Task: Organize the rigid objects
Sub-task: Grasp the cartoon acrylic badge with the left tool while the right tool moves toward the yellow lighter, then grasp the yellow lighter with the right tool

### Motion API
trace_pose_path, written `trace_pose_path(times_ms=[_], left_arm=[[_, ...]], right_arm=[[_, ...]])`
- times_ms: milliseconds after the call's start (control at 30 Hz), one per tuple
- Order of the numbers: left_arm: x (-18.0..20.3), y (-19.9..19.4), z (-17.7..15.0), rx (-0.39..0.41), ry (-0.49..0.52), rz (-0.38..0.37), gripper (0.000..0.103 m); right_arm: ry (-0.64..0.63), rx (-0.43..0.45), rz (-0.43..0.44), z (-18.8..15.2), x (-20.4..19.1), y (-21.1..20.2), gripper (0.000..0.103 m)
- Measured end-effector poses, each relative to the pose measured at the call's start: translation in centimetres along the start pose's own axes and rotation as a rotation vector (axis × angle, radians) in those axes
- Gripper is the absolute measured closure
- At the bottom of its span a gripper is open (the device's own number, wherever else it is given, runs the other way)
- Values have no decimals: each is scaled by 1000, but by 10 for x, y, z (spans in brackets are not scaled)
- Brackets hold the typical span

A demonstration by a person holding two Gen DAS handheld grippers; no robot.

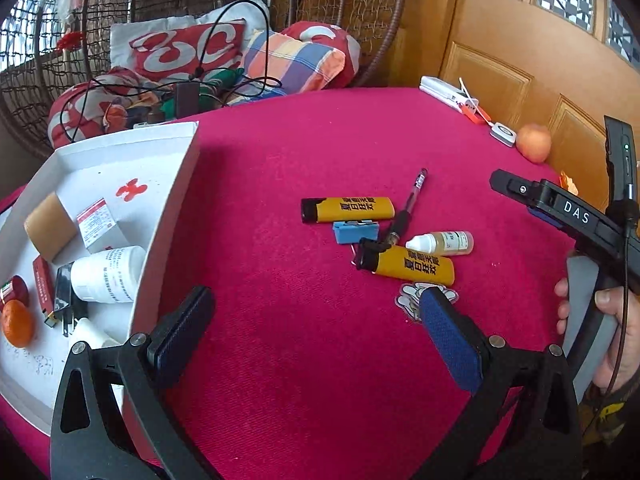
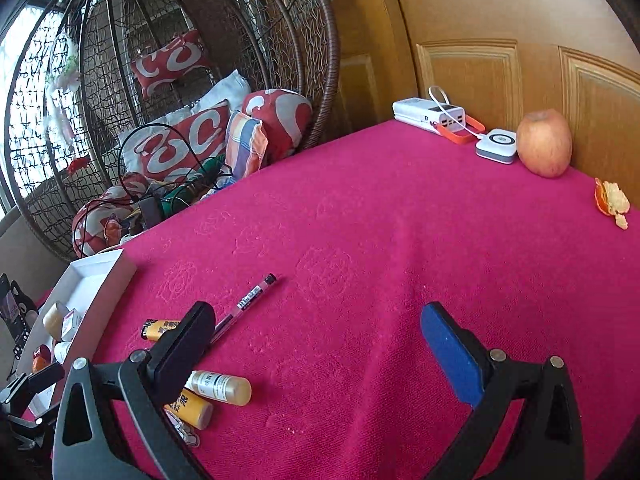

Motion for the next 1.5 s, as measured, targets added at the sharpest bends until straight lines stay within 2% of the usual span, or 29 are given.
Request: trace_pose_path(times_ms=[133,300,433,467,500,533,667,767,933,1033,1067,1100,1133,1267,1500], left_arm=[[35,1,-3,-1,108,-39,0],[67,17,-2,-15,227,-7,1],[79,31,-2,-43,242,-26,29],[78,32,-2,-39,227,-34,40],[76,32,-1,-39,214,-47,46],[75,31,-1,-40,208,-53,57],[62,26,-6,-40,192,-50,57],[46,19,-13,-37,162,-42,57],[16,1,-18,-4,82,-21,57],[-2,-6,-17,6,14,-32,57],[-7,-8,-17,10,-2,-34,57],[-10,-9,-17,14,-13,-32,57],[-13,-11,-17,18,-21,-30,57],[-22,-13,-18,24,-56,-25,57],[-24,-17,-19,31,-73,-35,57]], right_arm=[[44,-40,20,-5,8,6,0],[91,-69,31,-7,16,12,0],[138,-61,47,-9,24,9,0],[142,-57,46,-10,23,8,0],[146,-57,48,-10,23,8,0],[146,-56,50,-10,23,8,0],[144,-59,53,-10,22,9,0],[125,-69,99,-10,17,10,0],[-71,-131,208,-13,-21,11,0],[-218,-206,279,-23,-50,11,8],[-250,-241,300,-28,-56,12,16],[-272,-273,318,-33,-60,14,31],[-279,-303,328,-36,-61,16,36],[-285,-404,375,-45,-62,27,38],[-402,-469,390,-47,-87,40,38]])
Point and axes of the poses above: each gripper's, at about its wrist camera, not at the fingertips, and y roughly the way its jaws point, x to its right, z to its top, the point moved 3 cm from there along y, roughly the way its jaws point, and after that the axes turned 11 degrees about z, right-handed, at the moved point
